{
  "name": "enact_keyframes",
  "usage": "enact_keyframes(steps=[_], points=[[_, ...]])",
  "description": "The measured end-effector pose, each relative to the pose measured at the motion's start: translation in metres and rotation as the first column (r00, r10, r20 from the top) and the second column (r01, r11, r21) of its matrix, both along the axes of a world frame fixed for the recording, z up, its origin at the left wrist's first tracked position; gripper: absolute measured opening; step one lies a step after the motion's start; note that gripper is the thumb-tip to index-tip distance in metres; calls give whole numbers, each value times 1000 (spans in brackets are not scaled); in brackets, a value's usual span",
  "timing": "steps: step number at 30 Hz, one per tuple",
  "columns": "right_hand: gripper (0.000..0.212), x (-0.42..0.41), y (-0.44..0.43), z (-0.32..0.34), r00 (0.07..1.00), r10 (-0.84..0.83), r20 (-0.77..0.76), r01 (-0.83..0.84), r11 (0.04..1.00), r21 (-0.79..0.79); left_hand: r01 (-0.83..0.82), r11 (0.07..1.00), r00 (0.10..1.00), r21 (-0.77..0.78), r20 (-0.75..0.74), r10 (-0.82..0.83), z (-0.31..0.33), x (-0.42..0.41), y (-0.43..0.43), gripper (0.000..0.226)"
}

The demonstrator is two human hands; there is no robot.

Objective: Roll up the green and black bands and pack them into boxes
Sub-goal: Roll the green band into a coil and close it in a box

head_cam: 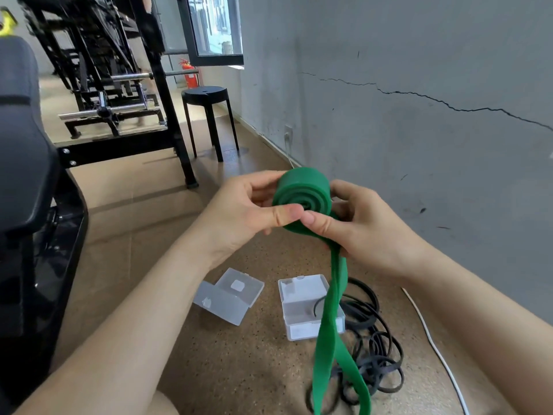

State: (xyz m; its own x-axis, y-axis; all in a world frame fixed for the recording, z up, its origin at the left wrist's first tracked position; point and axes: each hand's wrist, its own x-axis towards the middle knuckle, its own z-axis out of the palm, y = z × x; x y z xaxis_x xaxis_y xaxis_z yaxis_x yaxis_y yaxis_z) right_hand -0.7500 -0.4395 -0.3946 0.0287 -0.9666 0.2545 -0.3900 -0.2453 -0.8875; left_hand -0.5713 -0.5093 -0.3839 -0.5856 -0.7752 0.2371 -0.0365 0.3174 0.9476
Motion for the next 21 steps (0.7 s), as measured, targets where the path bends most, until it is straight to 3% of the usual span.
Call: enact_keyframes(steps=[4, 13, 15, 18, 21], points=[[47, -2, -1, -3, 998, 41, 49, -43, 999, 24, 31, 998, 999, 56, -17, -30, -2, 0, -4, 49], [39, -1, 2, -3, 995, 61, 83, -65, 996, 54, 32, 996, 991, -89, 135, -20, 2, 5, -4, 52], [48, 0, 0, -4, 996, 31, 78, -37, 997, 72, 33, 992, 989, -119, 144, -16, 3, 7, -4, 51], [71, 0, -3, -2, 996, 9, -86, -3, 998, 70, 42, 993, 997, -113, 75, -34, 4, 9, -7, 46], [51, 8, 0, -2, 939, 26, -343, -27, 1000, 2, 67, 997, 998, -49, -9, -67, 4, 15, -10, 40]])
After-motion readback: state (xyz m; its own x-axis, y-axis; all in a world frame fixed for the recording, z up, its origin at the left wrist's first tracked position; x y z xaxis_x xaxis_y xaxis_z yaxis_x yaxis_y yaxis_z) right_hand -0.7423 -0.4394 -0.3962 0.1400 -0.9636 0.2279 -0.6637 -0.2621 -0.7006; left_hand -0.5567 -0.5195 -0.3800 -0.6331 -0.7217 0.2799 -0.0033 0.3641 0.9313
